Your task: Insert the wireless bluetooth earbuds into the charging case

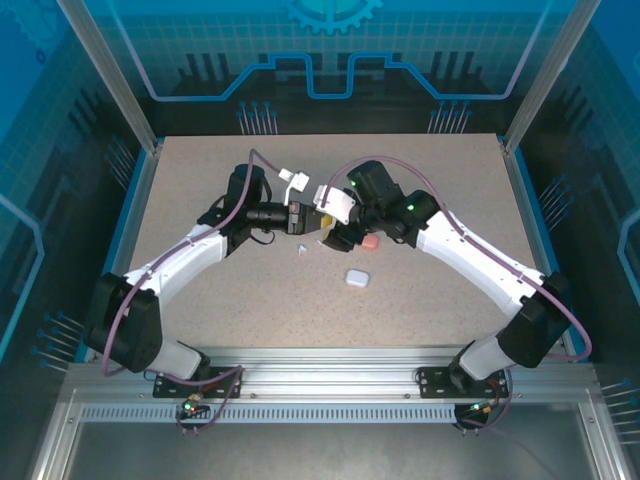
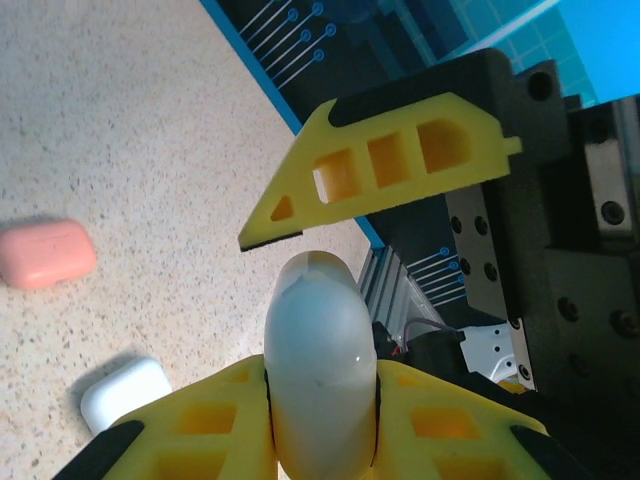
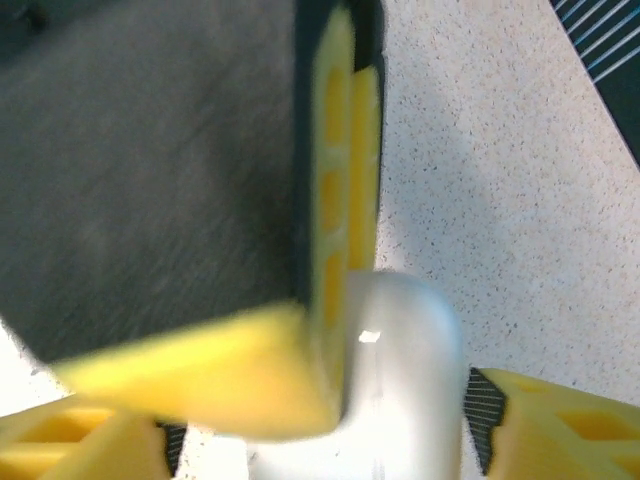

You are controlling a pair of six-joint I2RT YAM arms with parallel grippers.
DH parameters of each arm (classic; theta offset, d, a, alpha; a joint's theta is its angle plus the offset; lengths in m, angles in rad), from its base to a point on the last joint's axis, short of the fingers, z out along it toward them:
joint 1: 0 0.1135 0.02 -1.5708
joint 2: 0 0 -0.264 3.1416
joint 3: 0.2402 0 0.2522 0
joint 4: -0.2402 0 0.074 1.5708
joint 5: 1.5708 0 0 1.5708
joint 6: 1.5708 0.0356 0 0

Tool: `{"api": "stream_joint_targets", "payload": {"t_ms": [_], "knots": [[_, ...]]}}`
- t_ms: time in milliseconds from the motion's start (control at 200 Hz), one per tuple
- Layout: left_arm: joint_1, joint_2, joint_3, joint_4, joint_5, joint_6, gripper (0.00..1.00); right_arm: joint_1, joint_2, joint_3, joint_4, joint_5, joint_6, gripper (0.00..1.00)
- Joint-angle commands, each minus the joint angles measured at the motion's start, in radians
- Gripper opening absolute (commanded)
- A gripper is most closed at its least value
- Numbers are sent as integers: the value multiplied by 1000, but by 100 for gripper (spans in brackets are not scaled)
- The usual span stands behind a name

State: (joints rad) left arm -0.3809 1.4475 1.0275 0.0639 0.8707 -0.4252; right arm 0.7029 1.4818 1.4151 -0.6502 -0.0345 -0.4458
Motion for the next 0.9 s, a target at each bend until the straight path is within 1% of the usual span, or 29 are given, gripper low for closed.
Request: {"api": "stream_joint_targets", "payload": {"t_ms": [0, 145, 225, 300, 425, 510, 620, 705, 860, 895], "knots": [[-7, -63, -19, 78, -40, 73, 17, -21, -122, -53, 25, -43, 37, 84], [-8, -101, -39, 108, -84, 187, 14, -60, -290, -181, 129, -106, 91, 100], [-7, -122, -66, 152, -104, 242, 10, -98, -376, -257, 206, -167, 136, 100], [-8, -148, -95, 202, -115, 284, 9, -129, -443, -321, 279, -223, 183, 100], [-9, -194, -149, 301, -122, 340, 8, -143, -500, -382, 363, -236, 214, 100], [-11, -226, -181, 347, -119, 377, 9, -143, -505, -385, 386, -246, 197, 100], [-20, -263, -211, 386, -112, 430, 9, -143, -479, -349, 388, -292, 134, 100], [-28, -284, -232, 412, -111, 461, 9, -142, -433, -281, 364, -320, 99, 100], [-38, -308, -264, 445, -110, 497, 9, -138, -316, -134, 267, -367, 38, 100], [-39, -311, -268, 444, -111, 505, 9, -137, -296, -109, 254, -380, 31, 99]]}}
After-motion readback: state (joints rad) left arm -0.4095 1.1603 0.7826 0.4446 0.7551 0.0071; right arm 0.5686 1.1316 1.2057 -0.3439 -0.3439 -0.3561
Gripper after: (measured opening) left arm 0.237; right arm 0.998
